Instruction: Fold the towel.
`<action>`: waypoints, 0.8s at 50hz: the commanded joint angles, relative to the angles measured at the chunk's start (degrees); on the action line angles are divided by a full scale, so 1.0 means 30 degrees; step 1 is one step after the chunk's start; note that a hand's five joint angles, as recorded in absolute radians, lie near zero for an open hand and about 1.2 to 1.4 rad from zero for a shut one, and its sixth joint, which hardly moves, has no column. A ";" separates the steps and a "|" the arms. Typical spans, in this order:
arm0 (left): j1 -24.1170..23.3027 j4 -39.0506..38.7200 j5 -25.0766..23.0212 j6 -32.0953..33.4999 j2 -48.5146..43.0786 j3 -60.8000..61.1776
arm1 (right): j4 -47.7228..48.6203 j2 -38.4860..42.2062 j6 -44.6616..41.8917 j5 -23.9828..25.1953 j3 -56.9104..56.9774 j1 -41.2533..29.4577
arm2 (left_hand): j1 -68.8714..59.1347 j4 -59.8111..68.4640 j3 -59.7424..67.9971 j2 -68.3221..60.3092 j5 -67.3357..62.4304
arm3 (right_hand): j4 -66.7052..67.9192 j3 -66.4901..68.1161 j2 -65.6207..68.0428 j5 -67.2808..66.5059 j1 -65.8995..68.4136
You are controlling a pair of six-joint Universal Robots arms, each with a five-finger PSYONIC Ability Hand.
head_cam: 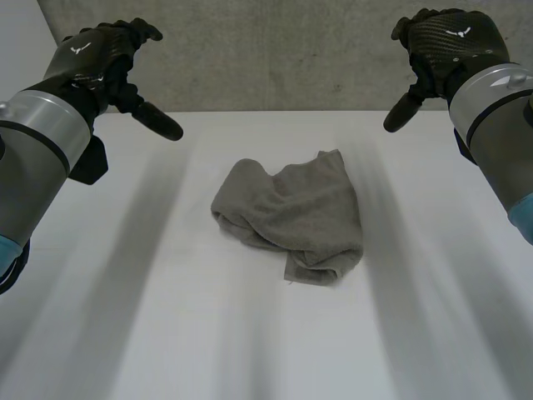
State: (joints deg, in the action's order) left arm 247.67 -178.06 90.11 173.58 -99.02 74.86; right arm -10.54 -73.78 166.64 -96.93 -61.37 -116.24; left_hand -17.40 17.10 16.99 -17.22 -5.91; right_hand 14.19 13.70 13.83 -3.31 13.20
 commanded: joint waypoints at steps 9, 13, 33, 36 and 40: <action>-0.0260 -0.0090 -0.0065 0.0059 -0.0098 0.0329 | -0.0004 0.0071 -0.0027 0.0344 -0.0517 0.0161 | 0.1891 -0.1791 -0.1753 0.1831 0.1395 | -0.1396 -0.1232 -0.1276 0.1105 -0.1067; -0.0582 -0.0527 -0.0123 0.0408 -0.1585 0.0009 | 0.0172 0.0248 -0.0291 0.1459 -0.1135 0.0073 | 0.1891 -0.1791 -0.1753 0.1831 0.1395 | -0.1396 -0.1232 -0.1276 0.1105 -0.1067; -0.1784 -0.1438 -0.2057 0.7471 -1.3516 -0.7201 | -0.0589 1.4124 -0.3276 0.6090 0.7499 -0.0687 | 0.0321 -0.0221 -0.0183 0.0261 -0.0175 | -0.1396 -0.1232 -0.1276 0.1105 -0.1067; -0.2018 -0.1438 -0.2613 0.7559 -1.4102 -0.7377 | -0.1056 1.5505 -0.3921 0.5476 0.9082 -0.0834 | -0.2819 0.2918 0.2956 -0.2879 -0.3314 | -0.1218 -0.1055 -0.1099 0.0927 -0.0890; -0.2369 -0.1380 -0.2906 0.7588 -1.4336 -0.7289 | -0.1264 1.6097 -0.4100 0.4887 1.0262 -0.1040 | -1.2592 1.2692 1.2730 -1.2652 -1.3088 | 0.7211 0.7374 0.7330 -0.7501 0.7539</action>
State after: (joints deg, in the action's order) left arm 241.60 -182.38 82.66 196.71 -141.17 52.74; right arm -13.14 -29.08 155.82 -79.61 -36.06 -118.57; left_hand -36.53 37.06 36.58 -36.19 -26.42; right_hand 21.86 21.62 22.78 -12.01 22.18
